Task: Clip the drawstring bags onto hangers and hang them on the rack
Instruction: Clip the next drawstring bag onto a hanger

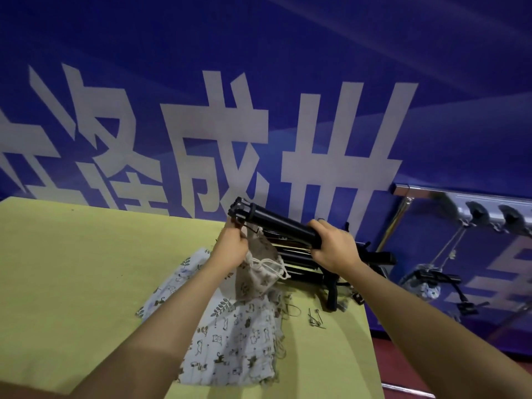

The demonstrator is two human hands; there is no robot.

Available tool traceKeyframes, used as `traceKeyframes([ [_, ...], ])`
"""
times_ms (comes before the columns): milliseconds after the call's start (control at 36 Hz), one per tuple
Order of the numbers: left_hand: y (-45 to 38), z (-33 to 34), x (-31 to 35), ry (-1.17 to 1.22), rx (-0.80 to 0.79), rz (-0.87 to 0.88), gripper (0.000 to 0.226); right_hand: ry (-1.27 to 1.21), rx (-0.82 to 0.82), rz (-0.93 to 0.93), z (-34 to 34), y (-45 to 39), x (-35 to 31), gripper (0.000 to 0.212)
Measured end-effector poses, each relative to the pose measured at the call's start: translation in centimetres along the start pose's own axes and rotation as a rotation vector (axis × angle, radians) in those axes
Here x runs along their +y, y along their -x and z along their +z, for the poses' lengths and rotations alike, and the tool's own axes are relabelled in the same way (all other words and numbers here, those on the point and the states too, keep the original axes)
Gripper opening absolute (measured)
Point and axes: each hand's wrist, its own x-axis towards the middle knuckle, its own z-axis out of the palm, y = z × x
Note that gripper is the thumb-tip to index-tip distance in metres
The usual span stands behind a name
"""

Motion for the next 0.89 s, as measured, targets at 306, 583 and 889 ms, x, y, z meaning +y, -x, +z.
traceKeyframes([
  [306,0.2,-2.3,-2.5,-0.026,-0.025,0.181,0.076,0.114,-0.114,0.027,1.1,1.6,0.0,0.048],
  [583,0.1,-4.2,-2.4,-0.325,-0.021,0.213,0.082,0.202,-0.181,0.031,2.0,0.4,-1.6,0.058],
  [889,1.3,-2.4,-1.1,-0.494,-0.112,0.291,0.073,0.301,-0.232,-0.046,2.7,-0.1,-3.3,0.057],
])
